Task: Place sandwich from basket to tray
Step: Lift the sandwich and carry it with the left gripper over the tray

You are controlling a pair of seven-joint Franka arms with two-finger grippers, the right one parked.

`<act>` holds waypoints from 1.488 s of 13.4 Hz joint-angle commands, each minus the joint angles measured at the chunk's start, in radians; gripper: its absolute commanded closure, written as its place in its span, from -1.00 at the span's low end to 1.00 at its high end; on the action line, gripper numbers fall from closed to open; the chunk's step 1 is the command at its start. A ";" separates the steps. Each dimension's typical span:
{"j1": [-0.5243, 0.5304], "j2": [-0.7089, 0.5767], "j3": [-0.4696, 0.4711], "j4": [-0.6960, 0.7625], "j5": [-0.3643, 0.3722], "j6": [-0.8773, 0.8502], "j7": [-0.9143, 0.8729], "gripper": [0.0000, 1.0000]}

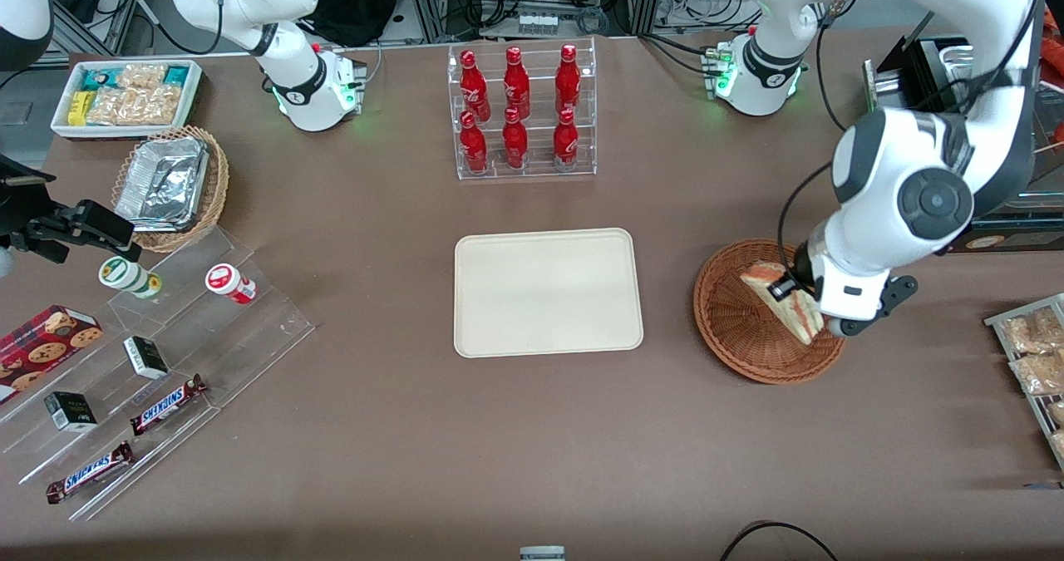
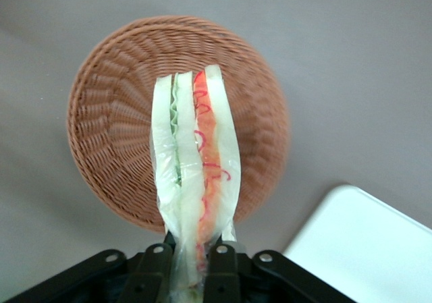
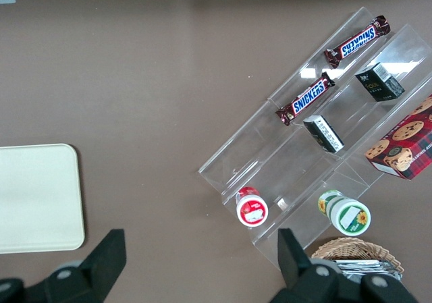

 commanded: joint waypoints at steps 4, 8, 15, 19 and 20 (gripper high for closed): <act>-0.250 0.126 -0.008 0.143 0.003 -0.028 -0.035 0.90; -0.405 0.278 -0.008 0.261 0.004 -0.025 -0.037 0.90; -0.533 0.399 -0.006 0.263 0.012 0.145 -0.029 0.85; -0.568 0.430 -0.006 0.263 0.035 0.201 -0.021 0.85; -0.570 0.437 -0.006 0.263 0.056 0.201 -0.023 0.85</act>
